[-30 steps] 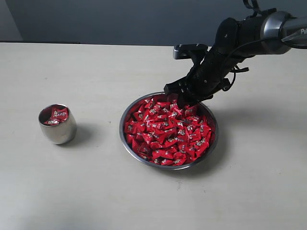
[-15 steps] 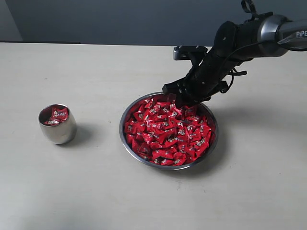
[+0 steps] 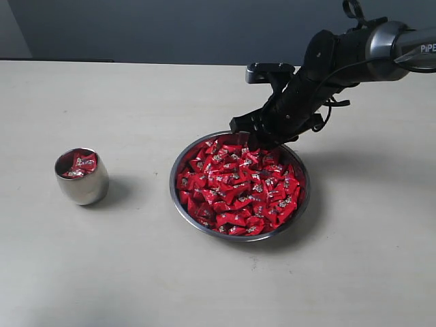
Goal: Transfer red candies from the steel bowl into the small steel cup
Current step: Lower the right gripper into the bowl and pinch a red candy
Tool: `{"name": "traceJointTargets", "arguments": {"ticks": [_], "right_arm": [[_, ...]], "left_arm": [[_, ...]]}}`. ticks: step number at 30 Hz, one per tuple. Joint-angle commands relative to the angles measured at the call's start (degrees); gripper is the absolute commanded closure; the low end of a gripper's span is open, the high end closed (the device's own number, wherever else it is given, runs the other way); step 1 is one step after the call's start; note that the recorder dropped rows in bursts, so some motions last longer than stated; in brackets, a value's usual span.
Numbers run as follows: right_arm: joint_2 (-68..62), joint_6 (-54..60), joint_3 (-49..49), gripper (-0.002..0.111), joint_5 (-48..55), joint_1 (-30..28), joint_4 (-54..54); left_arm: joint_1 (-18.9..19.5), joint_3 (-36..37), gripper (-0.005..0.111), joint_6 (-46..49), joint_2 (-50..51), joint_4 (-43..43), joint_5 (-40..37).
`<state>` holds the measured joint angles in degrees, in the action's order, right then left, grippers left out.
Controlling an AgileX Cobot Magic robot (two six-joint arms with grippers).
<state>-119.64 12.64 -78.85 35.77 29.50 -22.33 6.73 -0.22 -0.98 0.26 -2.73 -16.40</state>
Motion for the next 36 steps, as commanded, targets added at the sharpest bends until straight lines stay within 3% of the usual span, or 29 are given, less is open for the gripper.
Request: {"name": "traceJointTargets", "arguments": {"ticks": [1, 36], "right_arm": [[0.0, 0.0, -0.4, 0.074, -0.6, -0.3, -0.2], [-0.1, 0.0, -0.4, 0.074, -1.2, -0.1, -0.5]], "left_arm": [[0.0, 0.2, 0.106, -0.1, -0.3, 0.1, 0.1], [0.0, 0.2, 0.106, -0.1, -0.3, 0.1, 0.1]]}}
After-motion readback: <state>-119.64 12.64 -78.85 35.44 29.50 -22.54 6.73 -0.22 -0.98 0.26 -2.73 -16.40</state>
